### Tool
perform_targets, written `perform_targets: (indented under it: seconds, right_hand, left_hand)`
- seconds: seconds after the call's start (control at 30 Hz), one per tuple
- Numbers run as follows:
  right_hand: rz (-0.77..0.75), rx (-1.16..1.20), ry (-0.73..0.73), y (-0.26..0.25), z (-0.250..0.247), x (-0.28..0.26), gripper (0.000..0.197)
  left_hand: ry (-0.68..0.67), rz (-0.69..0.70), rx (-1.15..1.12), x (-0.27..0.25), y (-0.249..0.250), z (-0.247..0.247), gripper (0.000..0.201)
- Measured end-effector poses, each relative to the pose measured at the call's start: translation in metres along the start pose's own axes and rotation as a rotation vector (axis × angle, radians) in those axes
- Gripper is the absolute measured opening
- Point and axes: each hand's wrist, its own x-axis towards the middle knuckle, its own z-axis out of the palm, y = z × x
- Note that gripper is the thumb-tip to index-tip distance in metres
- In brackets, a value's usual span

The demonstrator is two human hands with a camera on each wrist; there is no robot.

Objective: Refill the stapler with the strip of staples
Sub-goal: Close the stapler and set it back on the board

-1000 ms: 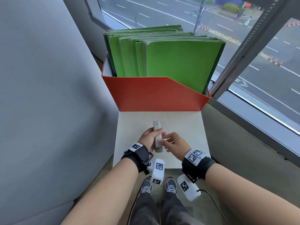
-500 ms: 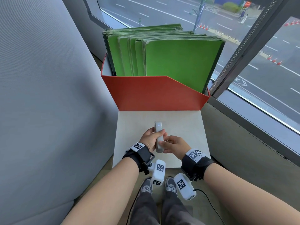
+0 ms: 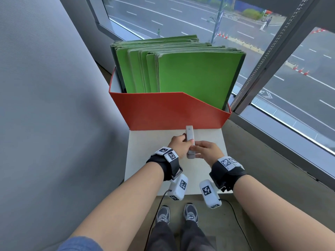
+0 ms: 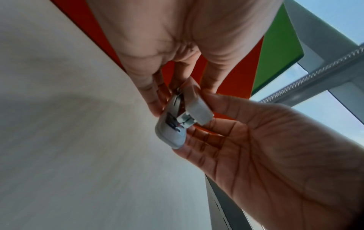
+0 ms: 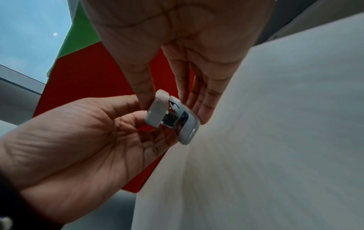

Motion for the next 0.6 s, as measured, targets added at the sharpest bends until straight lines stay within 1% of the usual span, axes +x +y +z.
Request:
perform_targets:
  seconds: [0.07,0.2,0.33,0.4,0.5,0.6]
  right_hand:
    - [0.006,-0.004,0.023,0.001,-0.016,0.002,0.03]
    - [0.041,-0.072,0.05,0.015,-0.042,0.008,0.041]
    - [0.042,-0.147,0.054,0.022,-0.053,0.012,0.034]
    - [0.045,-0.19,0.06,0.023,-0.053,0.013,0.035]
    - [0.052,-0.187,0.067,0.024,-0.054,0.018,0.04]
    - [0.055,-0.212,0.077,0.022,-0.053,0.02,0.037]
  left_hand:
    - [-0.009,-0.003,0.058,0.007,0.007,0.015,0.043]
    - [-0.028,-0.041,0.117,0.022,0.01,0.048,0.047]
    - [-0.023,-0.081,0.141,0.031,0.007,0.068,0.043]
    - [-0.008,-0.089,0.151,0.035,0.006,0.073,0.041]
    - [0.019,-0.081,0.193,0.042,0.005,0.076,0.041]
    - [0.03,-0.087,0.226,0.044,0.008,0.077,0.043]
